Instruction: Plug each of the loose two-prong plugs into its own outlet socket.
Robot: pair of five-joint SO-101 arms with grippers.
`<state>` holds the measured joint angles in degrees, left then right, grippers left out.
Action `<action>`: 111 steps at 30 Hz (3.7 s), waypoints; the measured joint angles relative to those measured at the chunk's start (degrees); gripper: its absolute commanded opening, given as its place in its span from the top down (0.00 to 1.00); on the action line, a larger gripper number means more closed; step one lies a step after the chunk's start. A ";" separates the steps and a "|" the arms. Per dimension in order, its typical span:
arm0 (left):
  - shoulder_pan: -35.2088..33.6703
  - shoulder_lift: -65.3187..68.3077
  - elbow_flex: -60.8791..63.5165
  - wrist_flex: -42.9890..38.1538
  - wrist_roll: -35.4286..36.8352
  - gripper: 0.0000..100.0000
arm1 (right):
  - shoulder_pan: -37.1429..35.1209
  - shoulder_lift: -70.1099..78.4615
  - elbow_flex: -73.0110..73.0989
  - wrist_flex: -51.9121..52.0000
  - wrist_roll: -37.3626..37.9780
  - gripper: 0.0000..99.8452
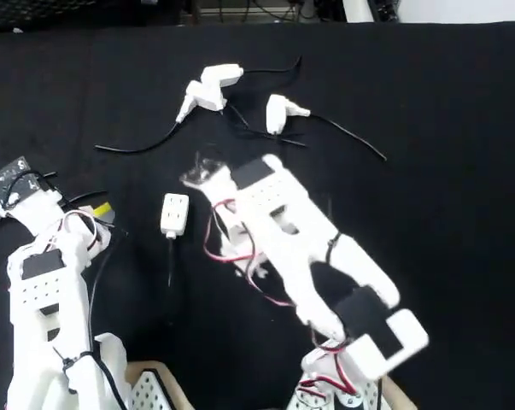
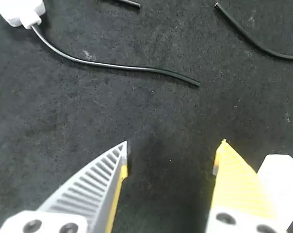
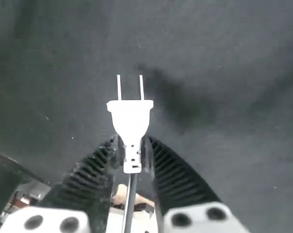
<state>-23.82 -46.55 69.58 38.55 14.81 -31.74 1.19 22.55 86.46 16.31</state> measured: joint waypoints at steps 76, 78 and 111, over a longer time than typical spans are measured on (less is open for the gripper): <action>64.26 56.53 -48.09 22.59 -59.16 0.82 | 43.78 -18.81 27.96 -38.07 -20.75 0.77; 64.26 58.11 -48.53 23.91 -59.25 0.88 | 43.78 -18.81 28.04 -38.07 -20.75 0.77; 58.90 50.73 -48.09 31.65 -53.54 0.97 | 56.97 -19.52 24.62 -39.30 -26.81 0.77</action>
<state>35.08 4.18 21.49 70.20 -38.73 25.23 -18.33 47.16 47.16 -10.51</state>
